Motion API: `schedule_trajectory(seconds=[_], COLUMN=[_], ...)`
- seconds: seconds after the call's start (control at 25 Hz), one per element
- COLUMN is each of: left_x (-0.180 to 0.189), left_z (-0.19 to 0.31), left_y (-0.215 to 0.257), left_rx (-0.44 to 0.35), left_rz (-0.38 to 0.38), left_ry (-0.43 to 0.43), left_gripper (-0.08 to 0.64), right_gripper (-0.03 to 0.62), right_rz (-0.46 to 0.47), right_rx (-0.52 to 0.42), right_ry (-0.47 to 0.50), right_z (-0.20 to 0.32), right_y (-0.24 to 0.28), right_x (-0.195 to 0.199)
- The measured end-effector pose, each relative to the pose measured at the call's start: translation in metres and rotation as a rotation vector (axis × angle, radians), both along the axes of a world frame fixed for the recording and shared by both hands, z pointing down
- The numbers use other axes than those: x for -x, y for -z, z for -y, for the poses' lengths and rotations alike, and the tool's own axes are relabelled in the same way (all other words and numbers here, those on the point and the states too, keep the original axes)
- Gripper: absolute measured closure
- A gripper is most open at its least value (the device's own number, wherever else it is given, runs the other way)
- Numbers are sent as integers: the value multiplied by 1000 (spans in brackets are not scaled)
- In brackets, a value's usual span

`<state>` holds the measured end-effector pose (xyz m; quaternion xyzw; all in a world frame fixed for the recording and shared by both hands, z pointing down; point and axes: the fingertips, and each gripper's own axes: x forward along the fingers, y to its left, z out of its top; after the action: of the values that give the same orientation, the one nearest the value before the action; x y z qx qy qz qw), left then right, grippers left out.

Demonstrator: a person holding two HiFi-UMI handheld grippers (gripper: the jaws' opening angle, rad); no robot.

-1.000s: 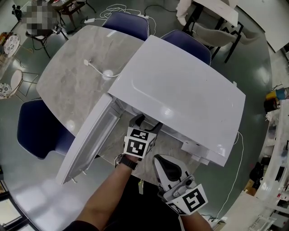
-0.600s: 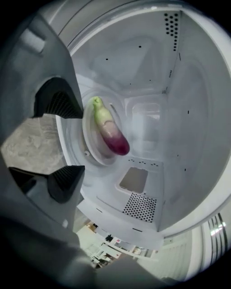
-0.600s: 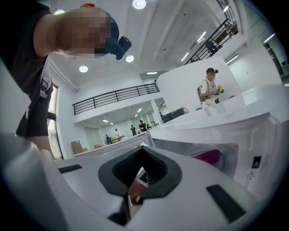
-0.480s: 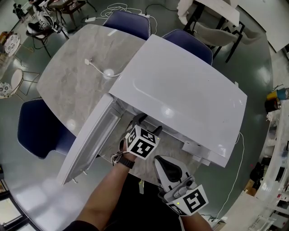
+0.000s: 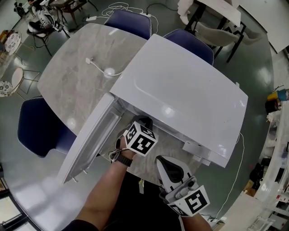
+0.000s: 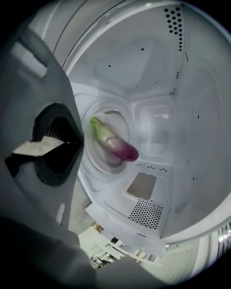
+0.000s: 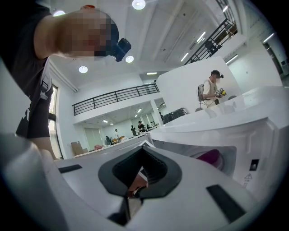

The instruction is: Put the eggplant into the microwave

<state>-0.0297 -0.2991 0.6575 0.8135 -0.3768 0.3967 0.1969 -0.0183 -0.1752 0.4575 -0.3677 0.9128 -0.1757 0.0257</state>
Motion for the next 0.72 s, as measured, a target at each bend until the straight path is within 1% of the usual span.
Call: schedule_trajectory(seconds=[0.12, 0.24, 0.44, 0.56, 0.72], left_x=[4, 8, 16, 21, 16], left_z=[1, -1, -6, -17, -27], left_y=[-2, -3, 2, 13, 30], left_rx=[-3, -11, -49, -90, -138], left_rz=[-9, 2, -13, -57, -126], left_ry=[25, 29, 63, 96, 113], left_gripper=[551, 551, 549, 551, 551], right_gripper=[591, 591, 591, 591, 591], right_rz=[0, -2, -25, -48, -68], right_rx=[0, 9, 35, 48, 52], right_ry=[0, 1, -13, -30, -37], right_z=[-2, -3, -2, 0, 3], right_y=[0, -1, -7, -8, 1], right_x=[-1, -2, -6, -13, -16])
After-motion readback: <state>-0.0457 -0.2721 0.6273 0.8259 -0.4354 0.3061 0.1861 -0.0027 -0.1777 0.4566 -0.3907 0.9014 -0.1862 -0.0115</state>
